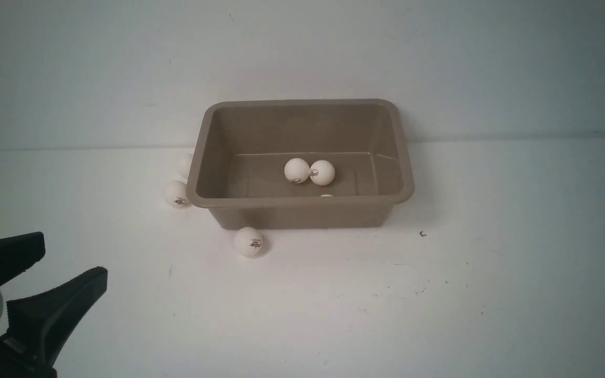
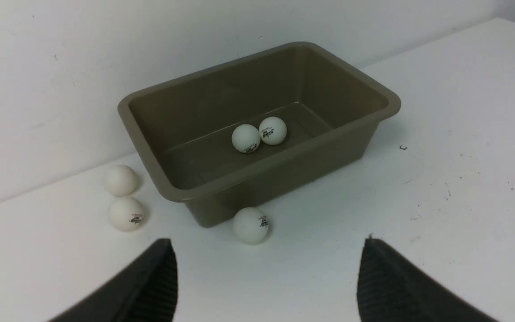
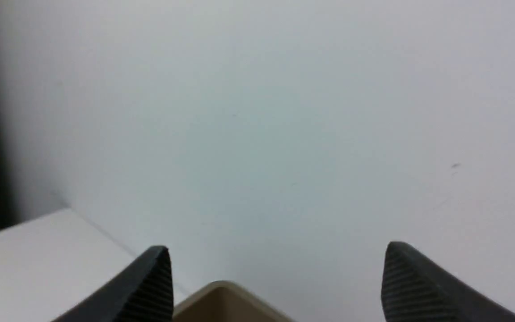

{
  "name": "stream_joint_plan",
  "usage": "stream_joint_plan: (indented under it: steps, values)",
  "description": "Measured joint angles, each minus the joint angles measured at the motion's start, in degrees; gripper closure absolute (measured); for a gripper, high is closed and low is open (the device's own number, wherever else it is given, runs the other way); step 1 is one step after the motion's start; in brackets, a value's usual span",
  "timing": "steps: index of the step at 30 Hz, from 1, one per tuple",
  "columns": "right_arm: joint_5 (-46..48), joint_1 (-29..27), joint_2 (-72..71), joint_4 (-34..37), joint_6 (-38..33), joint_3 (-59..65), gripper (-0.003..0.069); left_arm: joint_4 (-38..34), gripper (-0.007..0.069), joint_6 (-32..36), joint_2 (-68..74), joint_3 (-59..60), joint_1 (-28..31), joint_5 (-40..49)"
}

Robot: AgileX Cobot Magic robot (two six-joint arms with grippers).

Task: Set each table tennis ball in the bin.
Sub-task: Use the left arm to clamp the table tennis ball closest to it

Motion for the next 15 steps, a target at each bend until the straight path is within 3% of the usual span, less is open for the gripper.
stream_joint_plan:
  steps: [2,6,9,15]
  values:
    - [2.5,0.0,0.0,-0.2,5.8,0.1,0.0090,-0.4,0.0136,0.0,0.0,0.0,0.0,0.0]
    - [5.5,0.0,0.0,-0.7,26.9,0.4,0.0090,-0.8,0.0136,0.0,0.0,0.0,0.0,0.0]
    - [7.7,0.0,-0.4,-4.2,35.2,0.4,0.0092,-0.8,0.0136,0.0,0.0,0.0,0.0,0.0]
    - [22.0,0.0,-3.5,-20.2,41.2,0.4,0.0092,-0.8,0.0136,0.0,0.0,0.0,0.0,0.1]
